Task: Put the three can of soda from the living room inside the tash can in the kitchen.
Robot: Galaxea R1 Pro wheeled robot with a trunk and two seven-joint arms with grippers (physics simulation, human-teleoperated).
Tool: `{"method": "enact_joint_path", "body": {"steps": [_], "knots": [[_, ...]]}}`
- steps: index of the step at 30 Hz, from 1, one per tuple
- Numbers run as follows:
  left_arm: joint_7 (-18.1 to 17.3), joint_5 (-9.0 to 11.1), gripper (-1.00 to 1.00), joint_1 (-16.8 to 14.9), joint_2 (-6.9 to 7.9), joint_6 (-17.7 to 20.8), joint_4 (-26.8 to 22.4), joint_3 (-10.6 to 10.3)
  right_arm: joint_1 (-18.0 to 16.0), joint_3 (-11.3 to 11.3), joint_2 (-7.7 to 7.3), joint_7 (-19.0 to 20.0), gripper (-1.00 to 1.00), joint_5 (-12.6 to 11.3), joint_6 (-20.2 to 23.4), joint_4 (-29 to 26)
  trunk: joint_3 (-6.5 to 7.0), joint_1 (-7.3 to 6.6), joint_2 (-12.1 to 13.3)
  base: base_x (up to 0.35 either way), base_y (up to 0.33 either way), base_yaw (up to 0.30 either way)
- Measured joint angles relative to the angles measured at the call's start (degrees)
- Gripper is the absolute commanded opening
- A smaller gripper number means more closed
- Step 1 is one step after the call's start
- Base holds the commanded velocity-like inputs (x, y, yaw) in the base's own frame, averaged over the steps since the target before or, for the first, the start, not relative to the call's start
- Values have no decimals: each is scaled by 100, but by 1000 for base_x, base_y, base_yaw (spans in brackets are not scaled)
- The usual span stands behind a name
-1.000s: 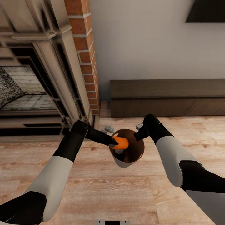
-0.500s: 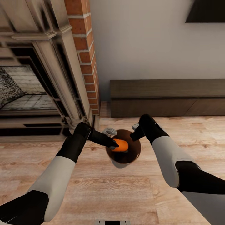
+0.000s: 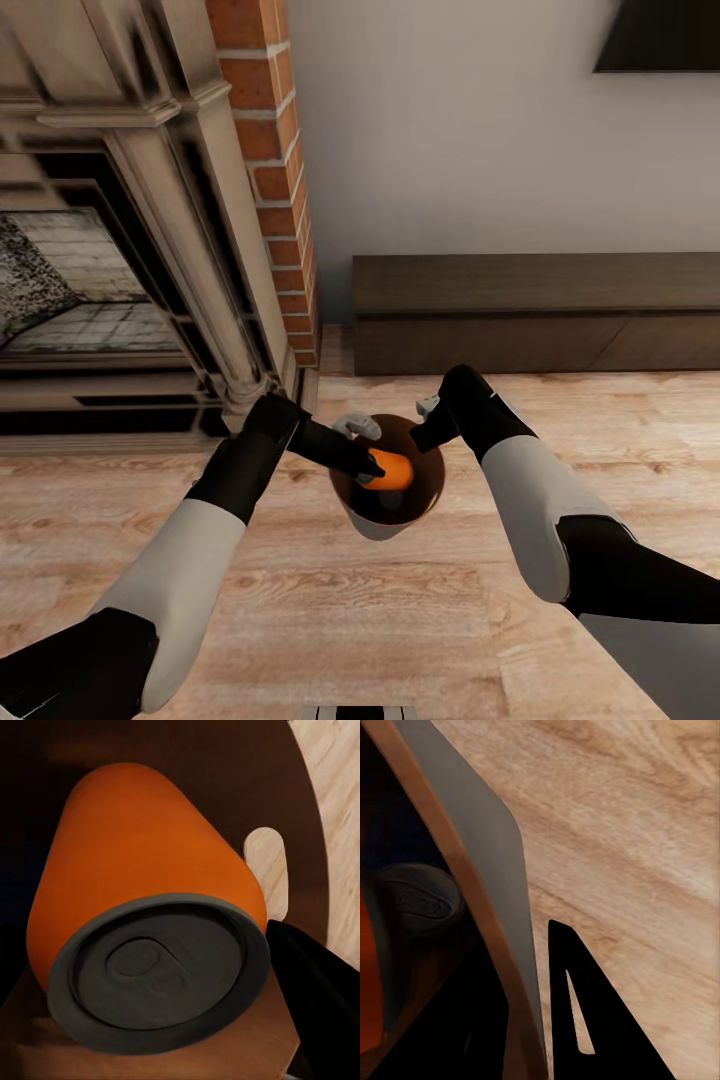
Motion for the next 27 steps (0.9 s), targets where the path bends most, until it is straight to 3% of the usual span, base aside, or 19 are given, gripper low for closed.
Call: {"method": "enact_joint_path", "body": {"steps": [7, 11, 18, 19, 27], "knots": [[29, -23, -100, 0, 1, -3, 104, -149, 0, 1, 6, -1, -100, 9, -4, 0, 0, 0, 0, 0, 0, 0], [174, 152, -100, -1, -4, 0, 179, -155, 2, -3, 11, 2, -100, -10, 5, 0, 0, 0, 0, 0, 0, 0], [262, 173, -100, -2, -5, 0, 205, -157, 3, -3, 11, 9, -100, -92, 38, 1, 0, 0, 0, 0, 0, 0], [266, 167, 100, -2, -5, 0, 206, -157, 2, -3, 12, 9, -100, -101, 42, 1, 0, 0, 0, 0, 0, 0], [295, 164, 100, 3, 1, 0, 203, -157, 2, -13, 6, 13, -100, -173, 53, 2, 0, 0, 0, 0, 0, 0]]}}
